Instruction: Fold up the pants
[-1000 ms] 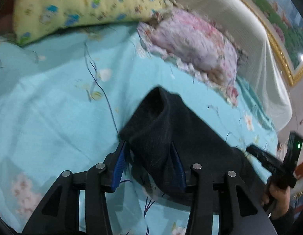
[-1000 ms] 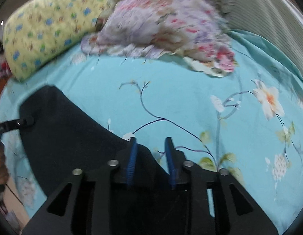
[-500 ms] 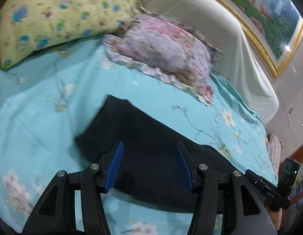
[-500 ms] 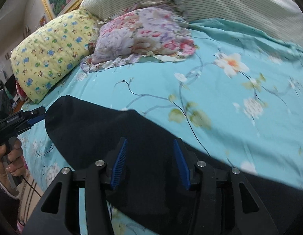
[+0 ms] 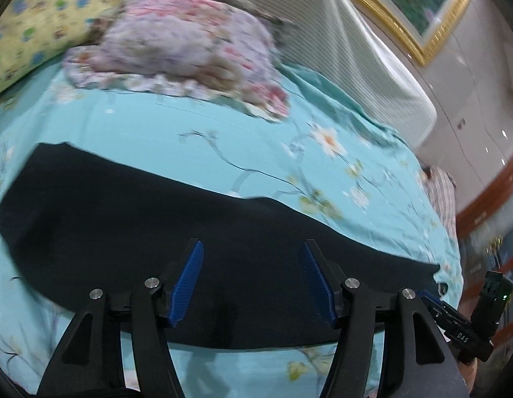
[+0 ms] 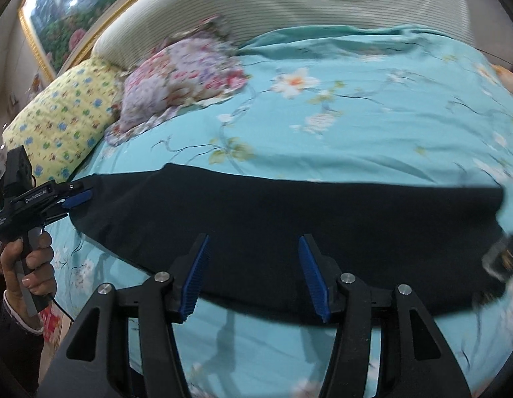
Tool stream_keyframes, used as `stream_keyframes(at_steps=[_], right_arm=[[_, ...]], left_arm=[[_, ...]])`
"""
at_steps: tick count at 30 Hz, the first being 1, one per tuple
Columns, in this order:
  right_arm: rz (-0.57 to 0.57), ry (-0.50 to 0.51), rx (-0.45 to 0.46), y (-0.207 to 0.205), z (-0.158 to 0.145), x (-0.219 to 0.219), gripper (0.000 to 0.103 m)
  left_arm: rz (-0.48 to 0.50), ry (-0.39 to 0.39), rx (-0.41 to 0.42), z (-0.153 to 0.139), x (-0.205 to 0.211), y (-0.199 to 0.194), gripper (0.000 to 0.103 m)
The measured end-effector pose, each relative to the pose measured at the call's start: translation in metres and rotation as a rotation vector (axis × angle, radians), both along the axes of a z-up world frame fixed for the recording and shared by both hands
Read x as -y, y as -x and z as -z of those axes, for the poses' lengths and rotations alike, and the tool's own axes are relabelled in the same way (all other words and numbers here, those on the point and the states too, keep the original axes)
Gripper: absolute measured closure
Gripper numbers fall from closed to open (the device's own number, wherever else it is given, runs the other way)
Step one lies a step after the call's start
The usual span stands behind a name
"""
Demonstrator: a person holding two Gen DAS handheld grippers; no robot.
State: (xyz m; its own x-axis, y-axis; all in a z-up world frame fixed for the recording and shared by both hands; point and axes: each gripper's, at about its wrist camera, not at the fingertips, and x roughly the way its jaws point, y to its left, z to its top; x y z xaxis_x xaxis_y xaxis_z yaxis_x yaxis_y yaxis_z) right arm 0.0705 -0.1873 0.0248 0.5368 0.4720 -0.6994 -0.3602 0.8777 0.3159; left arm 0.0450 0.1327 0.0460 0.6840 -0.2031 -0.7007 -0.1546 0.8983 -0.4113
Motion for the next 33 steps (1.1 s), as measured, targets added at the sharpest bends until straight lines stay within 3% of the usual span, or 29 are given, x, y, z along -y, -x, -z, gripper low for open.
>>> stream_keyframes(at_steps=[15, 22, 33], right_arm=[[0.265, -0.093, -0.046, 0.044, 0.017, 0.094, 0.040], [0.410, -0.189, -0.092, 0.043, 0.032, 0.133, 0.038], [0.511, -0.399, -0.150, 0.028, 0.047, 0.162, 0.031]], left_arm=[[0.273, -0.054, -0.038, 0.000, 0.109, -0.045, 0.034], [0.402, -0.103, -0.045, -0.004, 0.161, -0.072, 0.032], [0.591, -0.177, -0.084, 0.005, 0.242, -0.107, 0.030]])
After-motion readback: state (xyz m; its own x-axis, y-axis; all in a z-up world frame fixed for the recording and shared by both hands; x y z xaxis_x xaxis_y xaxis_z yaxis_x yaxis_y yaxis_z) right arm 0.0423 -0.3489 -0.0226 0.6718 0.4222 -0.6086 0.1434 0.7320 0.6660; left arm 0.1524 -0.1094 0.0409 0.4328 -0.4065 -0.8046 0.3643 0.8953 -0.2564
